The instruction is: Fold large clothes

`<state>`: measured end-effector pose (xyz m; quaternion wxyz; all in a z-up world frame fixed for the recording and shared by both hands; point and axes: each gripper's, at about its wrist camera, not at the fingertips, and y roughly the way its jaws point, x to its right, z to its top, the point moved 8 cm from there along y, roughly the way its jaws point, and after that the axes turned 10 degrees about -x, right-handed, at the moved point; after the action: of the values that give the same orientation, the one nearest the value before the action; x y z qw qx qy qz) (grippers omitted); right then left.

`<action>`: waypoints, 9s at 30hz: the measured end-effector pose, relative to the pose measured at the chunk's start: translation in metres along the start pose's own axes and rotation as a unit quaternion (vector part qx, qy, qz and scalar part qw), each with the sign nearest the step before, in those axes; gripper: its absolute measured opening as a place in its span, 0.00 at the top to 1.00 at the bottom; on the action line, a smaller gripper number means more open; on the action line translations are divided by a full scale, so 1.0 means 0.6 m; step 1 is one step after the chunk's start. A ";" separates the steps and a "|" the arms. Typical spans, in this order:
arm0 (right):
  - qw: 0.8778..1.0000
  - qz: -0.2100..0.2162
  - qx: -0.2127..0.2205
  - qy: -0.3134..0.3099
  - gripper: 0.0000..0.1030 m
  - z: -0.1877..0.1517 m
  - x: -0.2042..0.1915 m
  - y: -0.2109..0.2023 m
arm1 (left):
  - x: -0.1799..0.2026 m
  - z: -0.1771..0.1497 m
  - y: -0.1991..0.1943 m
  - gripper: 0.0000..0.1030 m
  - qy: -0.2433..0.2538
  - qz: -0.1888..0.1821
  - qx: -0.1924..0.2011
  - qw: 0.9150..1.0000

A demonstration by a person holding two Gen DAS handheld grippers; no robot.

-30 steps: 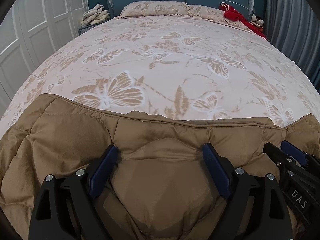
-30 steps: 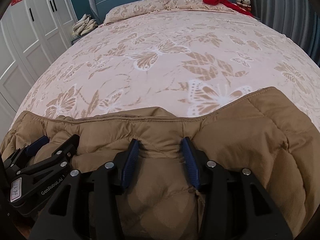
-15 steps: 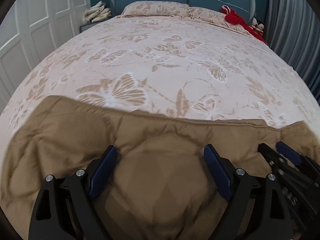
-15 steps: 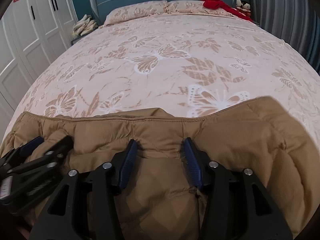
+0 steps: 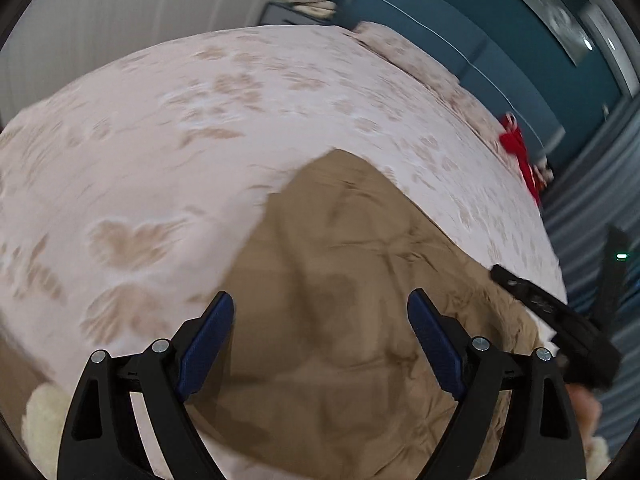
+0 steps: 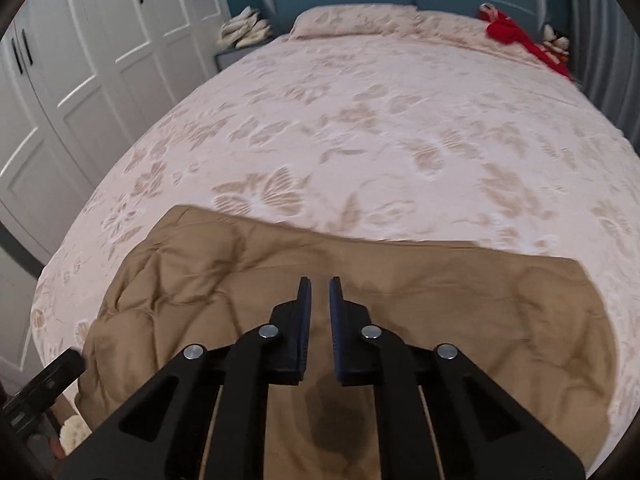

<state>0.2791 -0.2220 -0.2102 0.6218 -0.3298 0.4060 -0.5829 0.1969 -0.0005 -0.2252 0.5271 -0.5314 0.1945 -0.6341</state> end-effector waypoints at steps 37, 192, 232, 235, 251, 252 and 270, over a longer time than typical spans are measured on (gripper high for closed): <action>0.998 0.011 -0.047 0.050 0.97 -0.022 0.007 0.152 | -0.072 -0.095 0.065 0.16 -0.138 -0.097 -0.094 0.981; 0.968 0.005 -0.113 0.223 0.82 -0.234 0.520 -0.058 | 0.527 -0.192 0.244 0.27 0.351 0.074 -0.035 0.933; 0.937 0.064 -0.063 0.338 0.15 -0.402 0.483 -0.179 | 0.347 -0.170 0.157 0.17 0.160 -0.021 -0.138 0.977; 0.918 0.112 -0.069 0.373 0.11 -0.411 0.479 -0.145 | 0.328 -0.174 0.159 0.16 0.139 -0.037 -0.152 0.978; 0.917 0.174 -0.030 0.357 0.04 -0.370 0.469 -0.095 | 0.332 -0.199 0.225 0.05 0.068 -0.189 -0.241 0.949; 0.916 0.180 -0.028 0.359 0.04 -0.365 0.469 -0.091 | 0.336 -0.200 0.226 0.05 0.074 -0.194 -0.244 0.947; 0.946 0.173 0.012 0.274 0.71 -0.235 0.381 -0.092 | 0.448 -0.173 0.090 0.21 0.350 -0.055 -0.070 0.933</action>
<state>0.1260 -0.4458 -0.2528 0.5814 -0.0747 0.6048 -0.5391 0.1629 -0.2882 -0.1804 0.3516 -0.3214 0.3811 -0.7924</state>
